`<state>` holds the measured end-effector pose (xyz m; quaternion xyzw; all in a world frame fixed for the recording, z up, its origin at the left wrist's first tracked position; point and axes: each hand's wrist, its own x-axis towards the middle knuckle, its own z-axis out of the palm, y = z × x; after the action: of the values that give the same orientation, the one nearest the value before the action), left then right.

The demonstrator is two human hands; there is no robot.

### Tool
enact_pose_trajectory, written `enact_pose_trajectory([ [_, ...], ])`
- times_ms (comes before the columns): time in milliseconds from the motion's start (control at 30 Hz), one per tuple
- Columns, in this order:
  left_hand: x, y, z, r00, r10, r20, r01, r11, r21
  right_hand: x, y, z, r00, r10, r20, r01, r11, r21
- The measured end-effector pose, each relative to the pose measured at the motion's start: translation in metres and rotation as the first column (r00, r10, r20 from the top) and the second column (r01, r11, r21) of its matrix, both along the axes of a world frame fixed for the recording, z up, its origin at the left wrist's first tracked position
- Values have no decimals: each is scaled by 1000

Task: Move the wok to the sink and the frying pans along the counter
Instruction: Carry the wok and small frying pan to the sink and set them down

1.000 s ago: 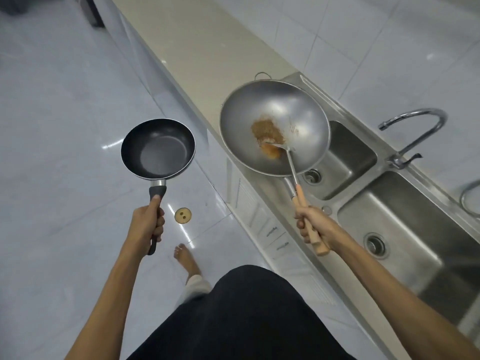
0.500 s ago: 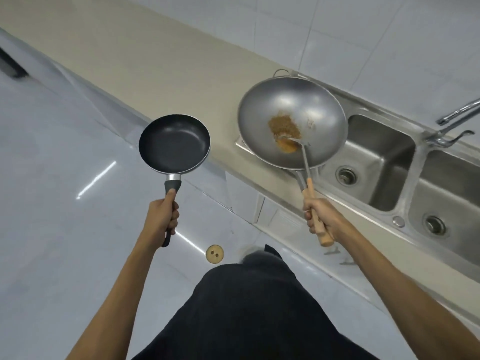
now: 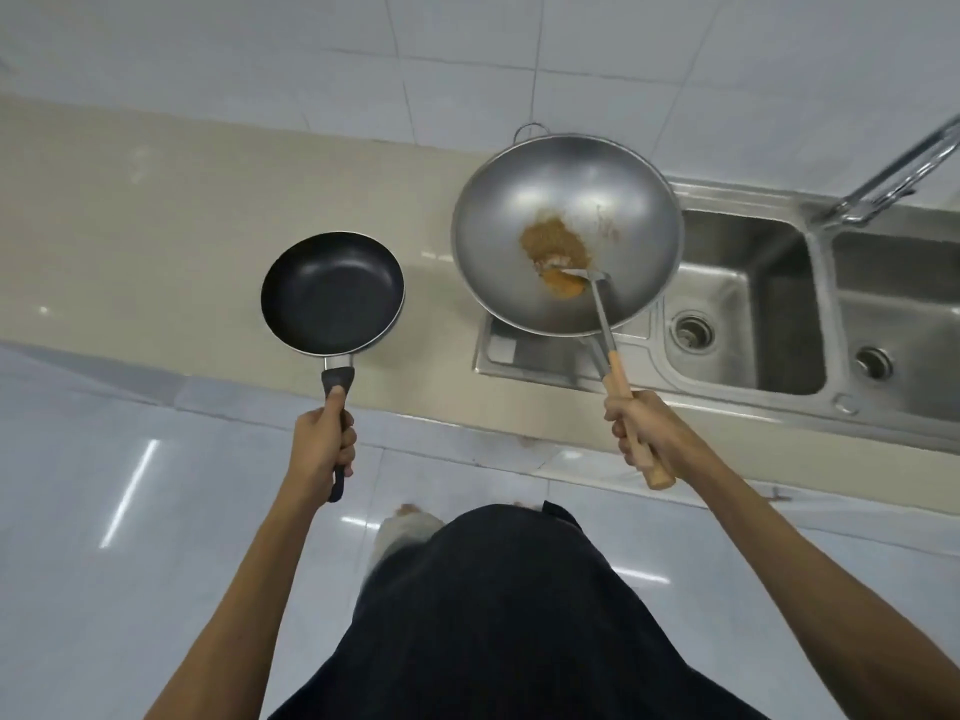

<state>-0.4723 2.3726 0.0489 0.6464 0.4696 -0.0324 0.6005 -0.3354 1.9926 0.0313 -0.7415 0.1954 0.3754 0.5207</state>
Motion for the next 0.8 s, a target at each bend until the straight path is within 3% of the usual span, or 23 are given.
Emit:
enact_pose_trajectory([
  [400, 85, 157, -5, 969, -248, 15, 248, 969, 14, -3, 91, -2, 955, -292, -45, 294, 954, 57],
  [800, 112, 183, -11, 958, -288, -2, 288, 958, -15, 1, 83, 1, 929, -363, -70, 364, 931, 9],
])
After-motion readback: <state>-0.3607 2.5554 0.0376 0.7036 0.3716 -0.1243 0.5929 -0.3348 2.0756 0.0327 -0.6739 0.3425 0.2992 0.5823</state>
